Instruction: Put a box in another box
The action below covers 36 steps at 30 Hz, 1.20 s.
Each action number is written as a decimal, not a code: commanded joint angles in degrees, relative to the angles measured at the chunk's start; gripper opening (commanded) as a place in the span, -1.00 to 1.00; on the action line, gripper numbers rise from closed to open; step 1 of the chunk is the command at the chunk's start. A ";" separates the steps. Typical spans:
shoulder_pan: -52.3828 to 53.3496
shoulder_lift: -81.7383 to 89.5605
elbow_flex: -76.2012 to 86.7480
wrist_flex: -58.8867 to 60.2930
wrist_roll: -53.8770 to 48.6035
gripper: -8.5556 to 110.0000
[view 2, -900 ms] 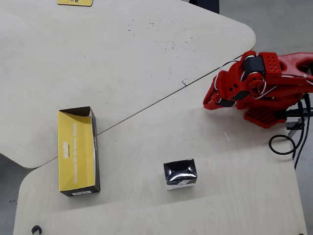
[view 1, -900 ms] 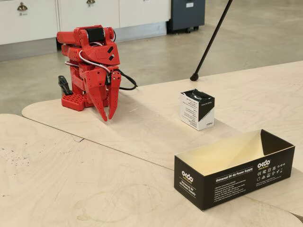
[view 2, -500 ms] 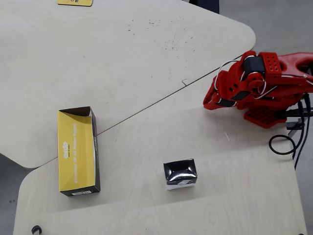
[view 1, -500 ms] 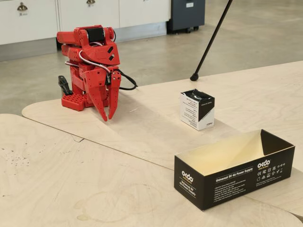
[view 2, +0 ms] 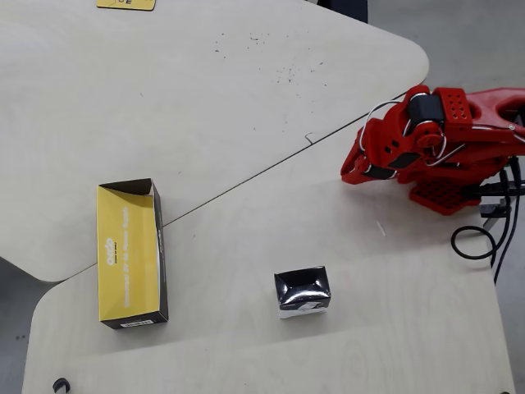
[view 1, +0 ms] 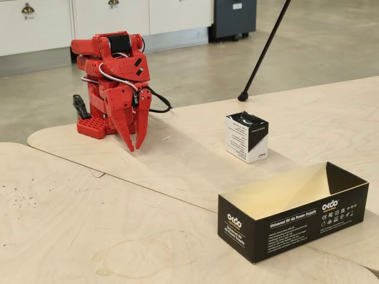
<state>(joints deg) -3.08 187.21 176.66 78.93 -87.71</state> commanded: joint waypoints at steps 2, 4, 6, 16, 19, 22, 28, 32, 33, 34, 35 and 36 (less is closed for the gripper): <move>0.44 0.18 0.00 1.49 -0.18 -0.86; 0.44 0.18 0.00 1.49 -0.18 -0.86; 0.44 0.18 0.00 1.49 -0.18 -0.86; 0.44 0.18 0.00 1.49 -0.18 -0.86; 0.44 0.18 0.00 1.49 -0.18 -0.86; 0.44 0.18 0.00 1.49 -0.18 -0.86; -1.14 0.18 0.00 1.58 -1.05 -0.86; -1.58 0.18 0.00 1.67 -2.37 -0.86; -1.49 0.18 0.00 1.67 -2.37 -0.86; -1.41 0.18 0.00 1.67 -2.29 -0.86; -1.41 0.18 0.00 1.67 -2.29 -0.86; -1.41 0.18 0.00 1.67 -2.29 -0.86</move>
<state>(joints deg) -4.31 187.21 176.66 79.19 -89.74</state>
